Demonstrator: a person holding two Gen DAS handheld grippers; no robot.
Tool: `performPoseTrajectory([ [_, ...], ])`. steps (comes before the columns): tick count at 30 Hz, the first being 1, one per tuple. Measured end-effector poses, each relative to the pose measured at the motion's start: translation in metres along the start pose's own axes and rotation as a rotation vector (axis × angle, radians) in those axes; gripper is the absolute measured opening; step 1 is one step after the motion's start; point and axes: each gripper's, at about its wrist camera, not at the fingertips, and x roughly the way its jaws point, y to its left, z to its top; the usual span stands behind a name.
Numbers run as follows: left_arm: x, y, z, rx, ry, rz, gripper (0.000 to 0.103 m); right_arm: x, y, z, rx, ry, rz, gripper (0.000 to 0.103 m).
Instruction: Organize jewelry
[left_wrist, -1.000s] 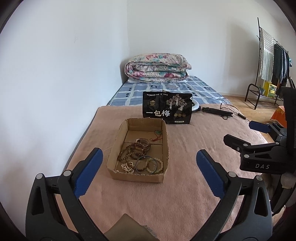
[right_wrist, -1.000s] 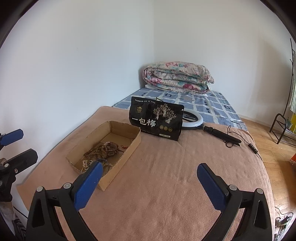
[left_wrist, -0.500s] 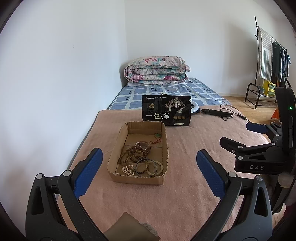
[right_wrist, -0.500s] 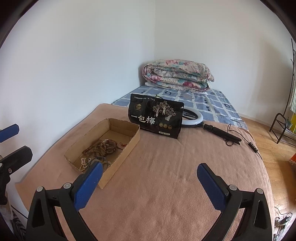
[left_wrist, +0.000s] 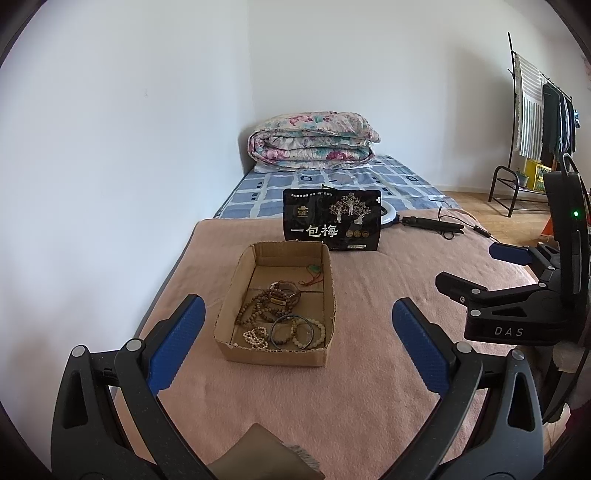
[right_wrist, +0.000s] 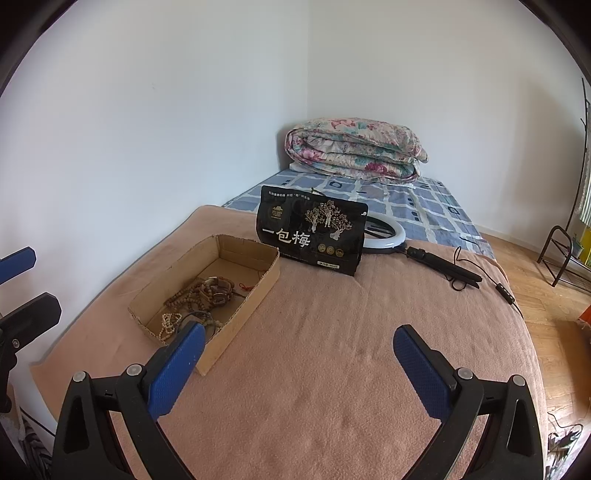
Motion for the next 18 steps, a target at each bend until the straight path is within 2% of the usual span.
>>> performPoseTrajectory([
  [18, -0.0013, -0.0003, 0.0000, 0.000, -0.001, -0.002, 0.103, 0.0009, -0.0006, -0.0006, -0.003, 0.003, 0.002, 0.103],
])
